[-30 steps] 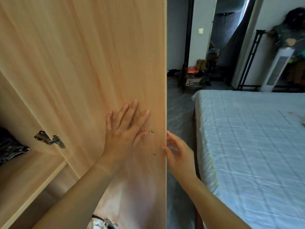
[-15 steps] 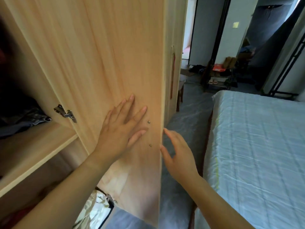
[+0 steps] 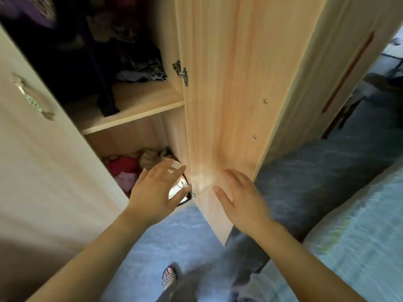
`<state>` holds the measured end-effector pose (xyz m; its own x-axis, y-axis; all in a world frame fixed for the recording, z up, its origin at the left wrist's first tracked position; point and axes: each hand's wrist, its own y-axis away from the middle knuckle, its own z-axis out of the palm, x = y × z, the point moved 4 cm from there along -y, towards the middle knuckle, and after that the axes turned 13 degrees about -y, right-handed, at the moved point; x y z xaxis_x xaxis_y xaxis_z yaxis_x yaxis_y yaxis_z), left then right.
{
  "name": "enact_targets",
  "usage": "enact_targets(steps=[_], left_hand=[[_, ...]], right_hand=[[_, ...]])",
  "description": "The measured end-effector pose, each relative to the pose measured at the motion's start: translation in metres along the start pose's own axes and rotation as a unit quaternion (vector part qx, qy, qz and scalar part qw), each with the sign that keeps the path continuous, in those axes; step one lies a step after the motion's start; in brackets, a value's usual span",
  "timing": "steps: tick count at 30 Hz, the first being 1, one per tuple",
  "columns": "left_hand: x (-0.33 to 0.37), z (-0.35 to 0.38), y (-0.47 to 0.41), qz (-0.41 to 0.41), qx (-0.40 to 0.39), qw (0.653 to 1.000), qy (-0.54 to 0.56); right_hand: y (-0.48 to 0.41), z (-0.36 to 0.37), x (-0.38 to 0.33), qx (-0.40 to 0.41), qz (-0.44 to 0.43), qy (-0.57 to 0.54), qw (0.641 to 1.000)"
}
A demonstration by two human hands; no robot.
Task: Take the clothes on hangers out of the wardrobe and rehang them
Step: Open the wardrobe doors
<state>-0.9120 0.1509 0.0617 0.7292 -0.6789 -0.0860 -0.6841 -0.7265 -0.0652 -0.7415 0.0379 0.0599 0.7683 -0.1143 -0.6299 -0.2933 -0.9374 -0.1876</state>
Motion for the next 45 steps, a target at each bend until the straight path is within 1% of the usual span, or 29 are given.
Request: enact_targets(steps=[5,9,14,18,22,26,29,31,33,36,38,40,43,45], left_hand=[[-0.052,0.008,0.037,-0.097,-0.004,0.995,-0.009],[-0.102,0.009,0.044,-0.172,0.022,0.985,-0.013],[-0.182,0.011,0.029,-0.274,0.037,0.961,-0.031],[-0.246,-0.007,0.001,-0.334,0.081,0.938,-0.039],[-0.294,-0.036,-0.025,-0.357,0.147,0.922,-0.037],[-0.319,-0.057,-0.046,-0.355,0.254,0.9,-0.015],[-0.328,-0.058,-0.06,-0.363,0.288,0.886,0.019],[-0.328,-0.054,-0.066,-0.37,0.3,0.877,0.063],[-0.329,-0.047,-0.072,-0.39,0.304,0.863,0.105],[-0.327,-0.039,-0.073,-0.421,0.303,0.844,0.14],[-0.324,-0.036,-0.073,-0.434,0.3,0.836,0.148],[-0.32,-0.034,-0.073,-0.454,0.296,0.826,0.155],[-0.314,-0.032,-0.069,-0.482,0.294,0.811,0.155],[-0.31,-0.032,-0.065,-0.489,0.295,0.807,0.149]], right_hand=[[-0.033,0.038,-0.041,-0.069,-0.091,-0.015,0.993],[-0.075,0.082,-0.07,-0.126,-0.133,-0.025,0.983],[-0.149,0.134,-0.118,-0.17,-0.176,-0.046,0.969],[-0.212,0.154,-0.166,-0.189,-0.212,-0.059,0.957],[-0.267,0.164,-0.211,-0.174,-0.252,-0.074,0.949],[-0.314,0.177,-0.243,-0.165,-0.282,-0.096,0.94],[-0.343,0.183,-0.256,-0.167,-0.303,-0.12,0.931],[-0.355,0.183,-0.259,-0.156,-0.319,-0.146,0.923],[-0.367,0.184,-0.265,-0.148,-0.337,-0.2,0.908],[-0.378,0.185,-0.277,-0.147,-0.378,-0.276,0.872],[-0.38,0.188,-0.287,-0.151,-0.403,-0.328,0.841],[-0.38,0.191,-0.294,-0.157,-0.409,-0.379,0.815],[-0.379,0.193,-0.3,-0.151,-0.417,-0.43,0.786],[-0.378,0.193,-0.3,-0.153,-0.421,-0.451,0.772]])
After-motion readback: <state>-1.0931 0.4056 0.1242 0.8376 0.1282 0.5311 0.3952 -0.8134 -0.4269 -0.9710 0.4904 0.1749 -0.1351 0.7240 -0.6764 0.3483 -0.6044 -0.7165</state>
